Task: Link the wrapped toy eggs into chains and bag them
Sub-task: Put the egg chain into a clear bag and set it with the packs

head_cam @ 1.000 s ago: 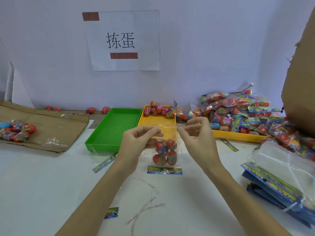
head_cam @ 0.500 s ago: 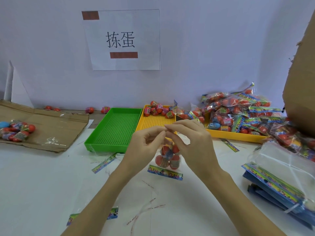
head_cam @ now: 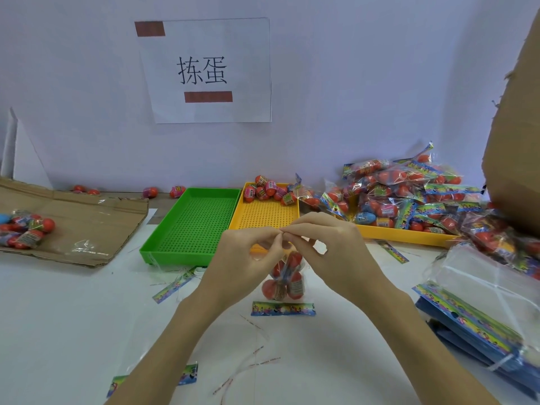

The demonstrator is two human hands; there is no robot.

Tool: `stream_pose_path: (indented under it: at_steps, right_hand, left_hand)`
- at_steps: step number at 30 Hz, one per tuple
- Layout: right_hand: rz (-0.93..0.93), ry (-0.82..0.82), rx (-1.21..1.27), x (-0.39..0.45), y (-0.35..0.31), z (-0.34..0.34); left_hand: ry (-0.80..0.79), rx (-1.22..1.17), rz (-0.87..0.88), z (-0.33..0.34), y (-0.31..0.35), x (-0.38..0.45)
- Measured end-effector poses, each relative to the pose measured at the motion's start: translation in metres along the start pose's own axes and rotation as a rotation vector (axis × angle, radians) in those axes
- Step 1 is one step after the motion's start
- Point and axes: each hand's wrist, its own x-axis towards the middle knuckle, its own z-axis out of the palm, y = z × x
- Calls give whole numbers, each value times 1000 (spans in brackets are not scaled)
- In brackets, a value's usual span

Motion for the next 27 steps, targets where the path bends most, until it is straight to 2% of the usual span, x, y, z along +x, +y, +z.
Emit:
stream_pose_path:
  at_steps: [9, 16, 18, 23, 27]
  right_hand:
    - [-63, 99, -63, -1, -3, 2]
    - [11, 116, -105, -2, 0, 9]
    - [68, 162, -91, -2, 5, 5]
    - [344, 352, -90, -3, 42, -24]
    - [595, 370, -172, -10, 65, -30]
  left_hand:
    - [-17, 36, 62, 1, 3, -1]
    - [-1, 28, 35, 0, 6, 0]
    - [22, 32, -5, -1, 5, 0]
    - [89, -99, -237, -8, -4, 3]
    - [187, -176, -379, -7, -9, 5]
